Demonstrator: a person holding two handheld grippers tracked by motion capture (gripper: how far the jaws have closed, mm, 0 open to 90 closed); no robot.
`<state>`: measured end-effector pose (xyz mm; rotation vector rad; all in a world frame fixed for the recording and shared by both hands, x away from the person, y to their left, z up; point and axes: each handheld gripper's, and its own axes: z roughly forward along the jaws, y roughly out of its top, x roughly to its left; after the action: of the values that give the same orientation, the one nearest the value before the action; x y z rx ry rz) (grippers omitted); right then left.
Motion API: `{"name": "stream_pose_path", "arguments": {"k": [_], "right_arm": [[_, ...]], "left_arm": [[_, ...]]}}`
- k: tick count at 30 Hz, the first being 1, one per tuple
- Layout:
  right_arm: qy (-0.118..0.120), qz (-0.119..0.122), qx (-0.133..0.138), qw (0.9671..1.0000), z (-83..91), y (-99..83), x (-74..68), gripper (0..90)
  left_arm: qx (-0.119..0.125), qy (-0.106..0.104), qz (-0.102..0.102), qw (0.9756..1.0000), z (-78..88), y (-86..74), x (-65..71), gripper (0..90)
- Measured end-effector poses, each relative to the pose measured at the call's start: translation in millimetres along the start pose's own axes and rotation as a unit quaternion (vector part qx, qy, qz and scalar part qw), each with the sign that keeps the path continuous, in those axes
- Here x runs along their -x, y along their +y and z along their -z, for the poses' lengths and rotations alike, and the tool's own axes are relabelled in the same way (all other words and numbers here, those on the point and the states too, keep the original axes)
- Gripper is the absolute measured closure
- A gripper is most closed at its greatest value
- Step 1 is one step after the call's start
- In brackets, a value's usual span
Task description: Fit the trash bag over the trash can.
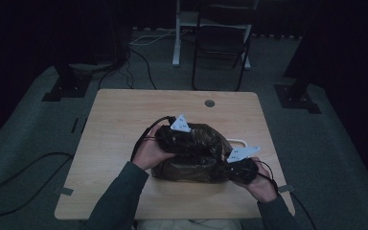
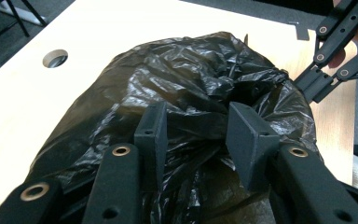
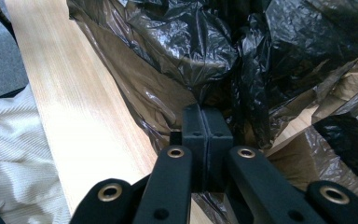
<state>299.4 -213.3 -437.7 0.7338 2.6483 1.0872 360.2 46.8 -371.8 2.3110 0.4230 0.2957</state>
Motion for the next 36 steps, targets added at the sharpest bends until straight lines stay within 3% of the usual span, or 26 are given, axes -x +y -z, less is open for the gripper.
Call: {"name": "stream_pose_path", "arguments": {"k": [20, 36], "right_arm": [[0.003, -0.001, 0.000, 1.0000, -0.3, -0.5, 0.5, 90.0], [0.005, 0.004, -0.002, 1.0000, -0.3, -0.2, -0.6, 90.0]], "left_arm": [[-0.045, -0.009, -0.018, 0.9988, -24.6, 13.4, -1.9, 63.7], [-0.081, 0.017, -0.017, 0.9964, -40.1, 10.2, -5.9, 57.8]]}}
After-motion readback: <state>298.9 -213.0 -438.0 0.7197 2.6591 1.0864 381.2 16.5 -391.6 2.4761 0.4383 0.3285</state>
